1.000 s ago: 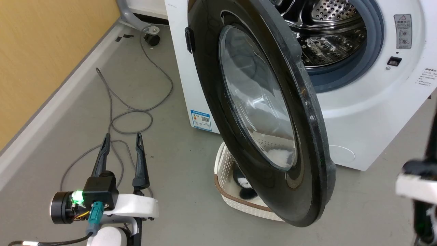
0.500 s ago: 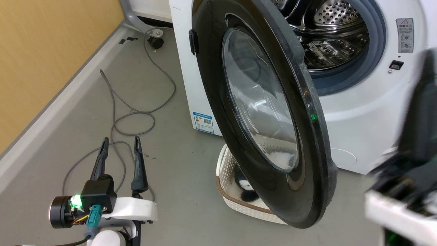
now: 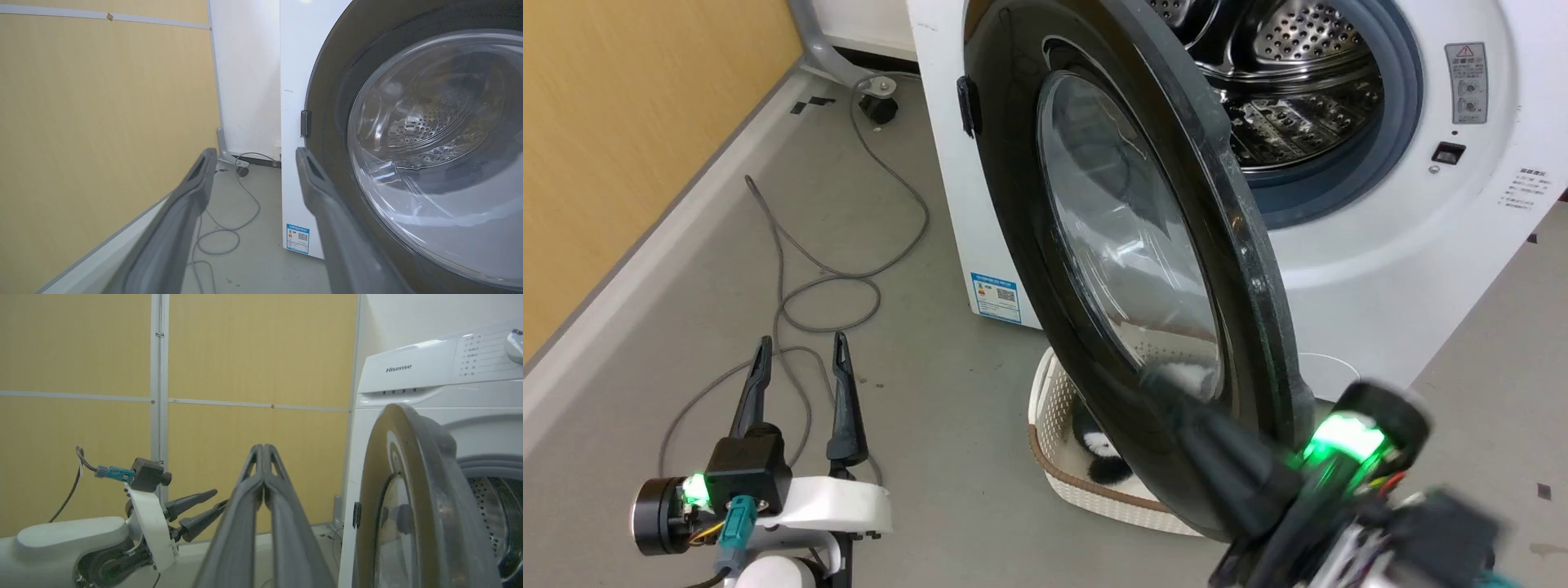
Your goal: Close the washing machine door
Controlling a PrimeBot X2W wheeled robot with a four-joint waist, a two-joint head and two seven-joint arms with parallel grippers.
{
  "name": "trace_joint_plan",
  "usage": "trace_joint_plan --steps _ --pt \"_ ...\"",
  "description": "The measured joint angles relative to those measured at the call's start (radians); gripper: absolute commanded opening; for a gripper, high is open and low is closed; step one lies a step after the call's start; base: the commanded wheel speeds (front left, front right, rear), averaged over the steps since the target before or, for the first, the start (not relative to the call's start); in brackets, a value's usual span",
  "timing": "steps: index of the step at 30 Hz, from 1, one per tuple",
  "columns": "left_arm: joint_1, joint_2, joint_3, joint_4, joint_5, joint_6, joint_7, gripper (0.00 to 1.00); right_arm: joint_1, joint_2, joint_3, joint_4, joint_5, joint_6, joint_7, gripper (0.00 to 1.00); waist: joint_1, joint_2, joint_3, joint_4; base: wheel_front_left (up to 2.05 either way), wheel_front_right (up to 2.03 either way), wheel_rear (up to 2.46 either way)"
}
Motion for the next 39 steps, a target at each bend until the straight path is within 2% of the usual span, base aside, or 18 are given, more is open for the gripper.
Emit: trace_joint_plan --steps 4,8,17,27,39 --pt "0.001 -0.002 0.005 -0.004 0.005 -0.002 0.0 1.0 0.023 -0.057 0.057 0.117 -0.071 0.0 0.0 0.0 0.0 0.0 0.002 -0.01 0.0 0.0 0.0" --pt "0.002 -0.004 0.009 -0.011 0.01 -0.002 0.0 1.0 0.058 -0.059 0.042 0.21 -0.097 0.0 0.0 0.0 0.0 0.0 0.006 -0.019 0.0 0.0 0.0" --pt "0.002 -0.008 0.01 -0.018 0.018 -0.001 0.0 1.0 0.112 -0.05 -0.086 0.276 -0.109 0.0 0.0 0.0 0.0001 0.0 0.024 -0.042 0.0 0.0 0.0" --pt "0.002 -0.013 0.006 -0.026 0.025 0.0 0.0 1.0 0.118 -0.012 -0.301 0.338 -0.212 0.002 0.0 0.0 0.0 0.0 0.049 -0.067 0.0 0.0 0.0" --pt "-0.04 -0.022 -0.014 -0.044 0.024 0.008 0.0 1.0 -0.075 -0.012 -0.472 0.536 -0.248 0.002 0.0 0.0 0.0 0.0 0.134 -0.068 0.0 0.0 0.0"
